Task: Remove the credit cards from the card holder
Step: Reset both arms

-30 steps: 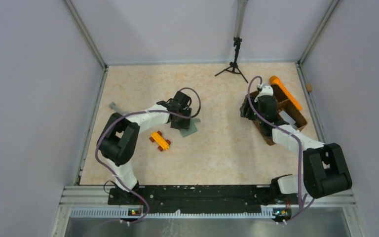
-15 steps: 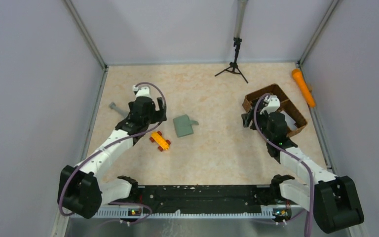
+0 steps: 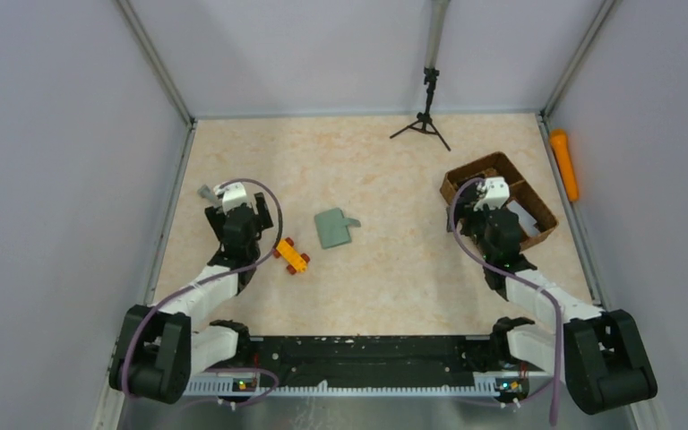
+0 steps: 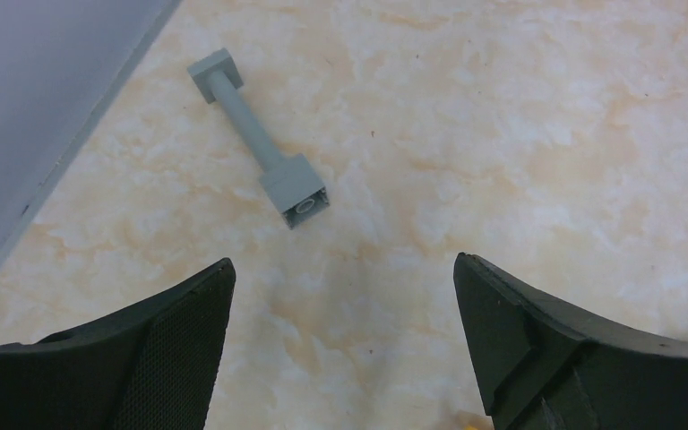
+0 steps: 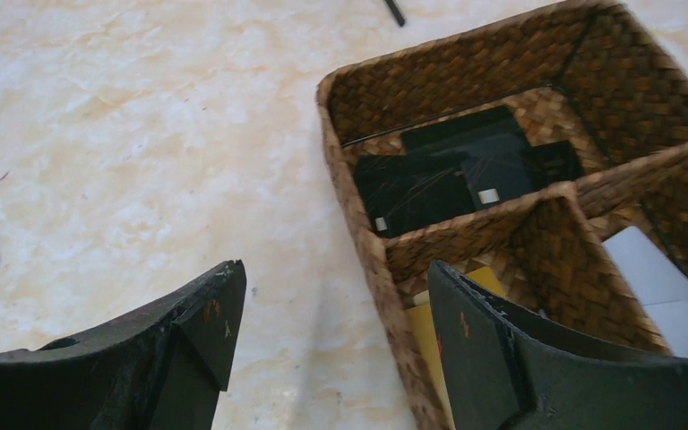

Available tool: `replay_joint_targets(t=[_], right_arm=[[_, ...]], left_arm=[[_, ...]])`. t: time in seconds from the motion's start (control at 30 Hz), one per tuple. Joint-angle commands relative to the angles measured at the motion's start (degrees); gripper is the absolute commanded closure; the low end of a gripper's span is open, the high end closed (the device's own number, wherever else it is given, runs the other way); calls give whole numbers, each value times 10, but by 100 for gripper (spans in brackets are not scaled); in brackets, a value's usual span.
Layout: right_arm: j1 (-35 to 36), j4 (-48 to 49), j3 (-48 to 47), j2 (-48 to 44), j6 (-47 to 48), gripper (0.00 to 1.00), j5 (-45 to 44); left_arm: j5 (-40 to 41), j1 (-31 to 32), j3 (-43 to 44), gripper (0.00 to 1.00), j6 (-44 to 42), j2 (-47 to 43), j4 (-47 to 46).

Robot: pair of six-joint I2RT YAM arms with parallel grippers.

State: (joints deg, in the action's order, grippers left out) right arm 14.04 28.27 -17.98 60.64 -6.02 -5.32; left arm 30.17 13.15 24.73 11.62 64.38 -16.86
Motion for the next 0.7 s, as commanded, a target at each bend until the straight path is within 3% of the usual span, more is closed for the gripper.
replay_joint_targets(t=[0.0,0.07,0.13,0.27,0.47,0.57,0.67], right_arm=[[-31,97,23,-2,36,24,-18],[-41,130,39,6,39,23,-17],[-49,160,48,25,43,23,-23],[-55,255,74,81,77,22,-61],[-61,336,70,147,100,20,-86],[-62,415,84,194,97,20,-109],[-80,414,83,203,75,21,-100]], left_arm=[[18,-12,-91,5,-68,20,-257],[13,-12,-112,4,-83,36,-317],[-3,-13,-110,3,-78,31,-304],[-28,-29,-129,1,-92,42,-372],[-49,-64,-91,2,-110,114,-402],[-92,-105,-92,3,-98,193,-491],[-121,-117,-80,3,-80,193,-449]])
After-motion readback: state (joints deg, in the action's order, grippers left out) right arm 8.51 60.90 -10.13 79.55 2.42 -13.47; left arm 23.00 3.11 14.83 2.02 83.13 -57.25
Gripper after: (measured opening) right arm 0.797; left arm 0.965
